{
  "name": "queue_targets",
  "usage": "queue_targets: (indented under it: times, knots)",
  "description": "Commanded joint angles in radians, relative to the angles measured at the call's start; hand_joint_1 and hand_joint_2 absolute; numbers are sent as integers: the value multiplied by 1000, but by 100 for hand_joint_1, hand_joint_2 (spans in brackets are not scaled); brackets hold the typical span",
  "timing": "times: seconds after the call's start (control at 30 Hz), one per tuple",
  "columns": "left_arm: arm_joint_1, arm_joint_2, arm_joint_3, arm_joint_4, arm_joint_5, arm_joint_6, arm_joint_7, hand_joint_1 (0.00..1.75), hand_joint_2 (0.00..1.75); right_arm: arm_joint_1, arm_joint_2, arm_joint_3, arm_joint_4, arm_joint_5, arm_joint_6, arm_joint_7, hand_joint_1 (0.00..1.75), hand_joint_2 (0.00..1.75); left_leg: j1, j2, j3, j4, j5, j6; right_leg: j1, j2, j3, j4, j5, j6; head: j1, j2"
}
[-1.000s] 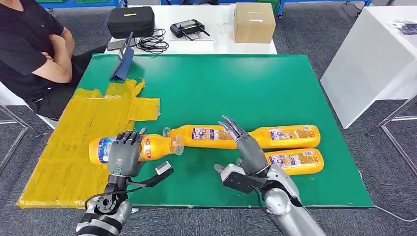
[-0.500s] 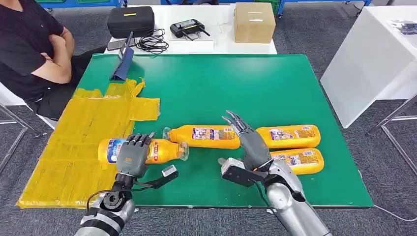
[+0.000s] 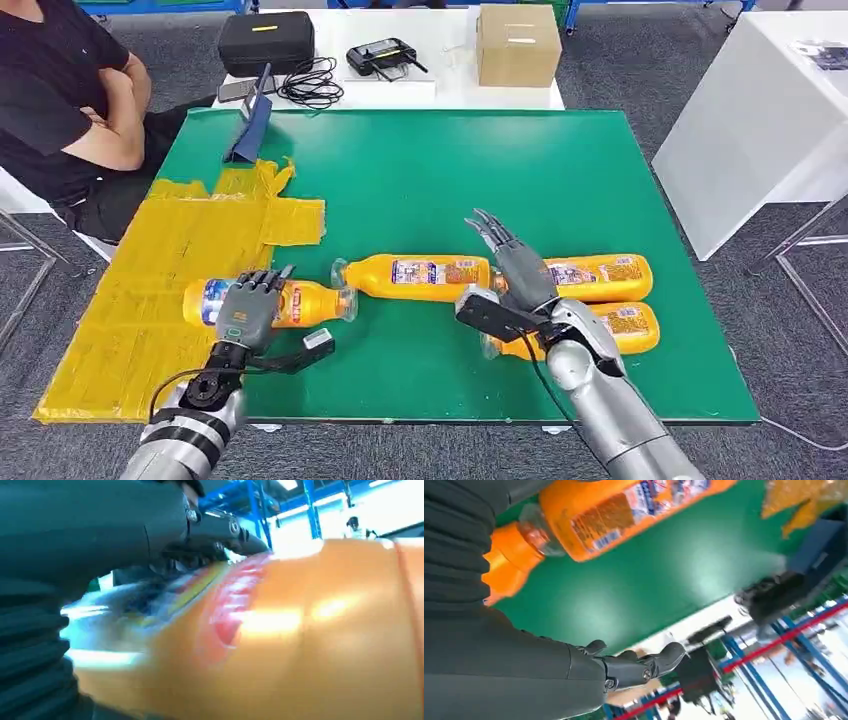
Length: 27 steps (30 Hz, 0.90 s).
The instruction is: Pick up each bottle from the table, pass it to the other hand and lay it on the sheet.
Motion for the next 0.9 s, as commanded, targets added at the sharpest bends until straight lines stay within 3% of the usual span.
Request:
queue_targets:
  times: [0.03, 0.33, 0.37, 0.47, 0.5, 0.57, 0.6, 0.63, 0.67, 0.9]
  knots:
    - [-48, 40, 27, 154, -15, -43, 2, 0, 0, -97, 16, -3, 197, -2, 20, 5, 0, 175, 1, 1, 3, -2, 1, 0, 1, 1, 2, -3, 2, -1, -1, 0]
    - [-72, 46, 30, 171, 62, -82, -75, 0, 0, -169, 47, 46, 313, 34, 41, 26, 0, 175, 0, 1, 3, -1, 0, 0, 0, 1, 2, -1, 1, -1, 0, 0]
    - [-82, 44, 37, 173, 111, -95, -115, 0, 0, -197, 57, 61, 354, 45, 45, 36, 0, 175, -1, 1, 2, 0, 0, 0, 0, 0, 2, 0, 1, 0, 0, 0]
    - [-112, 40, 91, 135, 452, -268, -387, 0, 0, -300, 107, 94, 502, 61, 65, 51, 0, 175, 0, 2, 1, 0, 1, 0, 1, 2, 0, 0, 2, -1, 0, 0]
    - [-111, 45, 84, 125, 458, -279, -386, 0, 0, -310, 113, 95, 515, 62, 64, 52, 0, 175, 0, 2, 0, 1, 1, 0, 1, 2, 0, 1, 2, -1, 0, 0]
    - [-76, 46, 138, 18, 792, -555, -605, 0, 0, -363, 149, 115, 595, 82, 72, 53, 0, 175, 0, 3, 1, 1, 1, 0, 0, 2, 0, 2, 1, -1, 0, 0]
    - [-71, 48, 135, 2, 798, -561, -599, 0, 0, -368, 154, 116, 603, 84, 73, 55, 0, 175, 1, 3, 1, 0, 1, 0, 1, 3, 0, 1, 2, -1, 0, 0]
    - [-59, 45, 159, -40, 972, -769, -609, 0, 0, -388, 170, 124, 638, 89, 79, 54, 0, 175, 0, 3, 2, 0, 1, 0, 0, 3, 0, 2, 1, -1, 0, 0]
    - [-26, 45, 144, -123, 1048, -771, -609, 0, 0, -400, 186, 131, 665, 95, 84, 62, 0, 175, 1, 3, 2, 0, 2, -1, 1, 2, 1, 0, 2, -1, 0, 0]
    - [-20, 38, 135, -124, 1048, -760, -609, 0, 0, -399, 192, 136, 675, 100, 78, 67, 0, 175, 0, -2, 3, 0, 2, -1, 1, -3, 2, 2, 0, -1, 0, 0]
